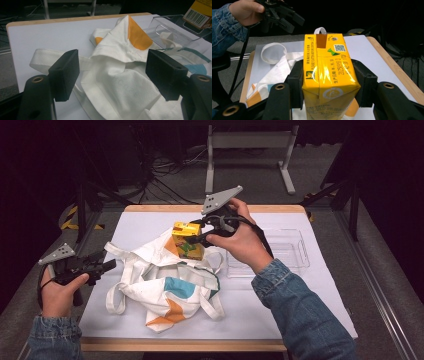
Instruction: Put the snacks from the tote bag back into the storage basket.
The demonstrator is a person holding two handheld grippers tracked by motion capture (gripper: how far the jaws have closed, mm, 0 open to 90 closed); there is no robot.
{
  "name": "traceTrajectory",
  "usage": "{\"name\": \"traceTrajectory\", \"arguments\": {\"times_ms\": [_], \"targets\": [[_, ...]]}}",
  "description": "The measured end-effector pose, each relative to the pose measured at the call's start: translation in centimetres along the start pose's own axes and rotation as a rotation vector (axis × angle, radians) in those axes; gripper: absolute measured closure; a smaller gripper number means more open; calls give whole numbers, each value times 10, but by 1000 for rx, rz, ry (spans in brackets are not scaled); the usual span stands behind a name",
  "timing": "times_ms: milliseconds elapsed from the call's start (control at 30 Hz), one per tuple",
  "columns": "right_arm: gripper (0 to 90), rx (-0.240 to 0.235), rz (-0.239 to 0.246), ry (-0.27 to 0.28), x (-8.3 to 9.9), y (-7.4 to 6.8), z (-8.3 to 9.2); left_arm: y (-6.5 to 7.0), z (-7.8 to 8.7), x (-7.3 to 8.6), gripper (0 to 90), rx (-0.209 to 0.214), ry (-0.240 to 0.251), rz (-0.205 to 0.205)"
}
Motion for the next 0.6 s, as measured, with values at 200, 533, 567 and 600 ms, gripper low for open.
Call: {"name": "traceTrajectory", "arguments": {"times_ms": [200, 533, 567, 600], "targets": [[515, 39, -20, 0, 9, 5, 21, -1, 1, 0, 285, -2, 4, 0], [515, 67, -41, 6, 29, 15, 51, -1, 2, 0, 285, -4, 7, 3], [515, 68, -43, 5, 31, 15, 53, -1, 2, 0, 285, -5, 6, 3], [515, 72, -46, 3, 34, 17, 56, -1, 2, 0, 284, -5, 5, 3]]}}
Point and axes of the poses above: each handheld gripper's, and its own axes: z roughly backward along the jaws, x roughly out of its underside, y roughly to its right, the point moved 1 cm from there along -z, roughly forward along the jaws, and after that the axes turned 15 degrees about z, right-handed, at the moved point
